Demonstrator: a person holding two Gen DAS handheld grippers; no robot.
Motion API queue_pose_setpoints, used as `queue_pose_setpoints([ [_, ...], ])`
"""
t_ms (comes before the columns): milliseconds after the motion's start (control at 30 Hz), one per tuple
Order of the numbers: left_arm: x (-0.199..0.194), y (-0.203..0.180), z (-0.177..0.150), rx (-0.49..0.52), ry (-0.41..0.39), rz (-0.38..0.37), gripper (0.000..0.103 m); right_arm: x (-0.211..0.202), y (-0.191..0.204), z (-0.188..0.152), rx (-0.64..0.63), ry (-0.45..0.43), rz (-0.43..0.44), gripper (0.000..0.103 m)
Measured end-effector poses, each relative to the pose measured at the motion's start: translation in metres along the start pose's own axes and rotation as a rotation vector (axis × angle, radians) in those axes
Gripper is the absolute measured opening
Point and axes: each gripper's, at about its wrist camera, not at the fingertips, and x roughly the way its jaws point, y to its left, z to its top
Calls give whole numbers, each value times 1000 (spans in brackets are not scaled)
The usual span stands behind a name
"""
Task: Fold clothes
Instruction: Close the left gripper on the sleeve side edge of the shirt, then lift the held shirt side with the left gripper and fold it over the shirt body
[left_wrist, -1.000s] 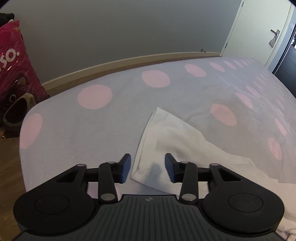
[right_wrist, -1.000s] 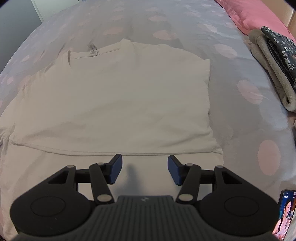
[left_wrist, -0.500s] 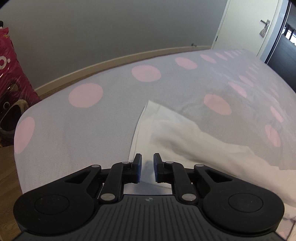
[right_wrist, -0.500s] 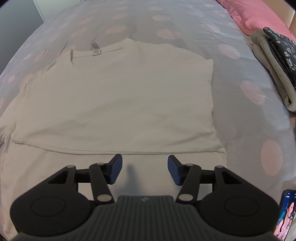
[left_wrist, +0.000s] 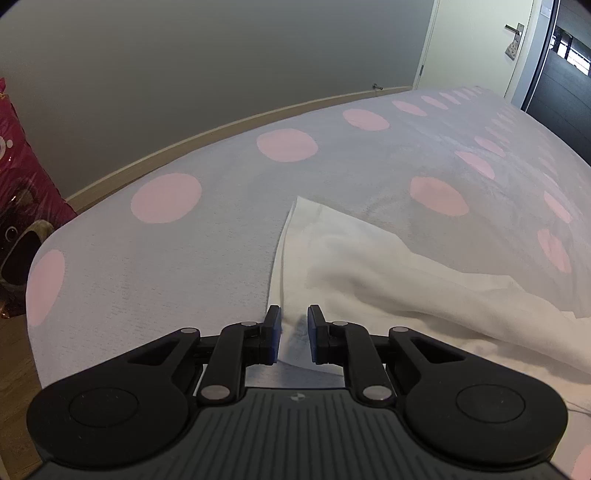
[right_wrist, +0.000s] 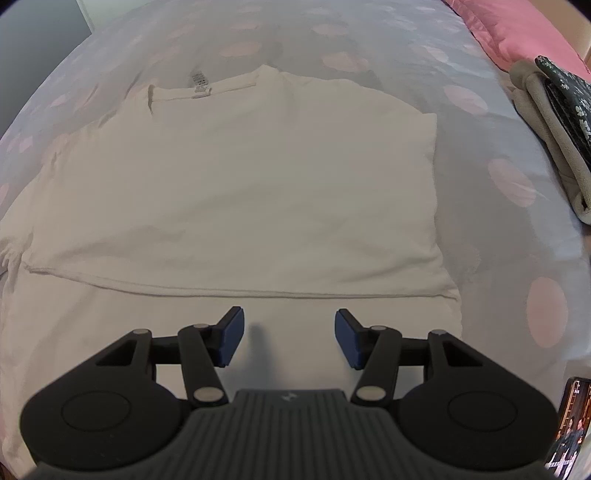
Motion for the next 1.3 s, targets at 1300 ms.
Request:
queue_pose_setpoints([
  [1300, -56, 32, -31, 230, 253, -66, 10, -9, 20, 3, 16, 2, 49, 58],
])
